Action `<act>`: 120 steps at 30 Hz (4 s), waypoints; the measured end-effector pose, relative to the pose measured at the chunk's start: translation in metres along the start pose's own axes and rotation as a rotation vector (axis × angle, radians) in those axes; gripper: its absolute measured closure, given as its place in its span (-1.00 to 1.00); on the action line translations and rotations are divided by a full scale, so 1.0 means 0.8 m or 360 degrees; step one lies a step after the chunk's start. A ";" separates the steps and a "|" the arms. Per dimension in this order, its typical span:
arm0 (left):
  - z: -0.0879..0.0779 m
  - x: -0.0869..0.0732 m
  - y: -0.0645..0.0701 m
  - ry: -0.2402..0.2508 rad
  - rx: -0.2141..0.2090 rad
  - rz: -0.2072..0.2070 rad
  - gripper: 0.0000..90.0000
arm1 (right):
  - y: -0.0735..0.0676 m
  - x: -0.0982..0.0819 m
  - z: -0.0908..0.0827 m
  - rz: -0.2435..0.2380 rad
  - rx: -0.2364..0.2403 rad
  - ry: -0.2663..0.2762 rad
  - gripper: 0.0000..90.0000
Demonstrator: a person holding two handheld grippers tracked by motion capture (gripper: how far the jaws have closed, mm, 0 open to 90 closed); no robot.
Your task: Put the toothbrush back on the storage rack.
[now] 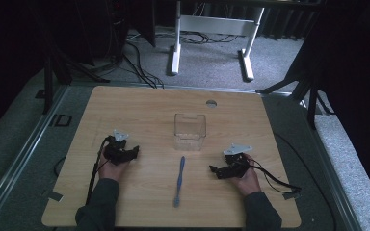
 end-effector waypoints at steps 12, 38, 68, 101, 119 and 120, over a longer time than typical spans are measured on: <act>-0.016 0.007 0.043 -0.0013 -0.0102 0.0049 -0.15 | 0.000 0.000 0.000 0.0012 -0.0012 0.0001 -0.76; -0.053 0.021 0.120 -0.0015 -0.0292 0.0175 -0.13 | 0.000 0.000 0.000 0.0023 -0.0023 0.0001 -0.76; -0.051 0.029 0.200 -0.0355 -0.0394 0.0156 0.03 | 0.000 0.000 0.000 0.0038 -0.0039 0.0000 -0.76; -0.034 0.040 0.230 -0.0774 -0.0395 0.0092 0.06 | 0.000 0.000 0.000 0.0045 -0.0046 -0.0002 -0.75; -0.026 0.042 0.244 -0.0937 -0.0340 0.0150 0.12 | 0.000 0.000 -0.001 0.0047 -0.0049 -0.0003 -0.75; -0.024 0.041 0.246 -0.0939 -0.0333 0.0154 0.13 | 0.000 0.000 -0.001 0.0048 -0.0049 -0.0002 -0.75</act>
Point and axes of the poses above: each handheld gripper's, and its own axes: z roughly forward along the jaws, x roughly out of its top, y roughly to its right, the point moved 2 cm from there along z, roughly forward along the jaws, and after that the axes turned 4 degrees about -x, right-handed, at the moved point
